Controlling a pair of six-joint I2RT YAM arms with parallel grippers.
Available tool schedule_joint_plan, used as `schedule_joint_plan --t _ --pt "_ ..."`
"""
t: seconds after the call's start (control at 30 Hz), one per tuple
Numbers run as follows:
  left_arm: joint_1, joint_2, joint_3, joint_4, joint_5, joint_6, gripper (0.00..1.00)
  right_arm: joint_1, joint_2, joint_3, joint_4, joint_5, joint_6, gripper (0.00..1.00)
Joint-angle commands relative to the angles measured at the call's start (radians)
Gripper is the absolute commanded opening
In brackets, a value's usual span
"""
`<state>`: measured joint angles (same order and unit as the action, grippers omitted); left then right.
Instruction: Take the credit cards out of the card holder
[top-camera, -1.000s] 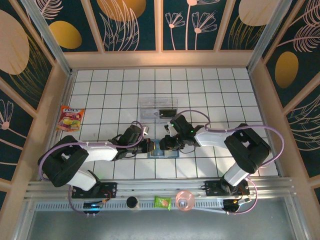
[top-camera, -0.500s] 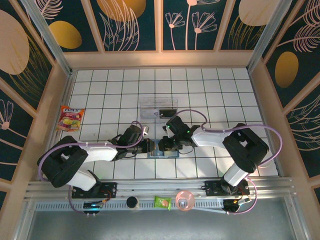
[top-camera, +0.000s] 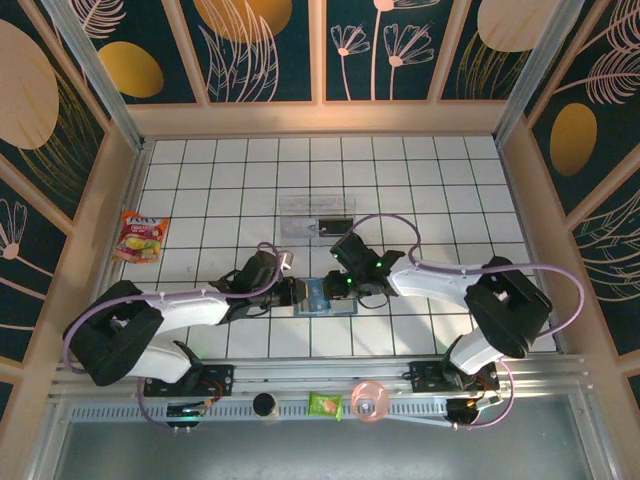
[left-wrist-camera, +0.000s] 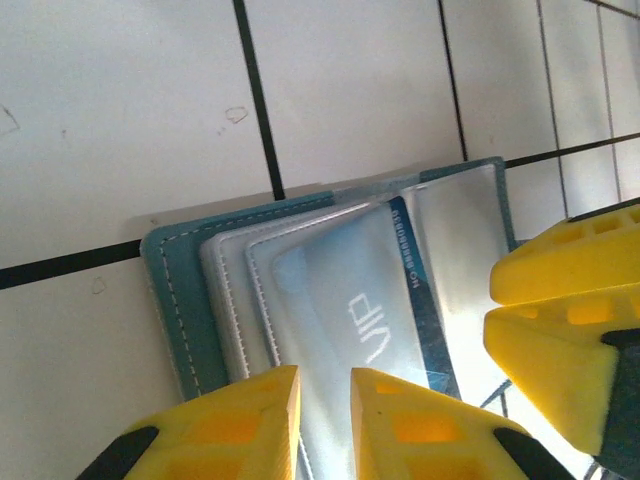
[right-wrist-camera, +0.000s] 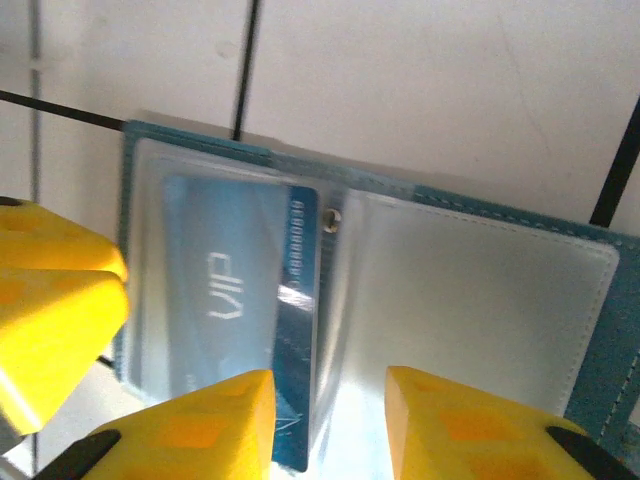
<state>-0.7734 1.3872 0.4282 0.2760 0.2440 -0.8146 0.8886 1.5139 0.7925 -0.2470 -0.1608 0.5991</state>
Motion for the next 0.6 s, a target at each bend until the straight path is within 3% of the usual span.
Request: schedule_joint_plan --t 0.0,0.3,0.57 --pt "0.000 -0.035 0.019 -0.046 -0.013 0.015 0.17 -0.029 -0.056 0.026 0.004 -0.037 -0.033 0.32" --pt "-0.007 0.079 0.088 -0.003 0.058 0.029 0.04 -0.110 -0.009 -0.007 0.079 -0.275 -0.060 0.31" --pt "-0.007 0.122 0.050 -0.064 -0.028 0.018 0.00 -0.130 0.067 -0.029 0.142 -0.359 -0.039 0.31"
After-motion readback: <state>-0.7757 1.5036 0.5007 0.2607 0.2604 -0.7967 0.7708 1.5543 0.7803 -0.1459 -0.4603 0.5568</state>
